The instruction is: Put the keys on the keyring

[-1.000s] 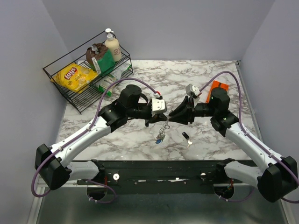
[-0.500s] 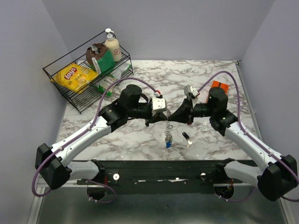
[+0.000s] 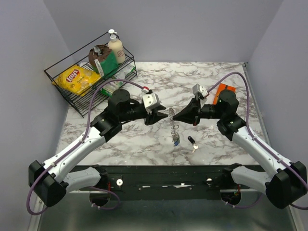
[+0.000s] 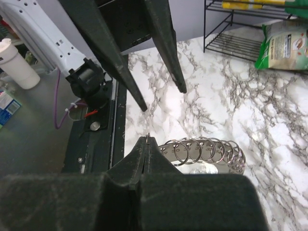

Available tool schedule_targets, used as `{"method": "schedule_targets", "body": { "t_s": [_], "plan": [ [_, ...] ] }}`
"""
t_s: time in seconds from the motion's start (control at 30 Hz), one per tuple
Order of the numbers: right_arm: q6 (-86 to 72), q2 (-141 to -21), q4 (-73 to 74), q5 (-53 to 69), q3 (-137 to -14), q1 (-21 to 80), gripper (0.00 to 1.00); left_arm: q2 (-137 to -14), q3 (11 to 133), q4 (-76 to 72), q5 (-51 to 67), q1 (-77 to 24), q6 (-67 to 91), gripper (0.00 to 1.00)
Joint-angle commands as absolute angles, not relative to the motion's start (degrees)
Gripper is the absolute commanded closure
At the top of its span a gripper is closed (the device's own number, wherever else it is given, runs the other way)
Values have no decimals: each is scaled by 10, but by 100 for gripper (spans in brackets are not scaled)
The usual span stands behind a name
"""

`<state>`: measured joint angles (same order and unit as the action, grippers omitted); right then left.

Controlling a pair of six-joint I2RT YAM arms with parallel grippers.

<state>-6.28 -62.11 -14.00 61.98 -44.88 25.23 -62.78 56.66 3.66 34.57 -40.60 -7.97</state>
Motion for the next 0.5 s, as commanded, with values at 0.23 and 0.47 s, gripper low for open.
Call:
{"method": "schedule_targets", "body": {
  "t_s": [0.23, 0.47],
  "plan": [
    [-158, -594, -324, 607, -451, 255, 99, -623, 506, -227, 542, -329, 107, 55],
    [-215, -613, -423, 612, -445, 255, 99, -636, 506, -280, 574, -335, 146, 59]
  ]
}}
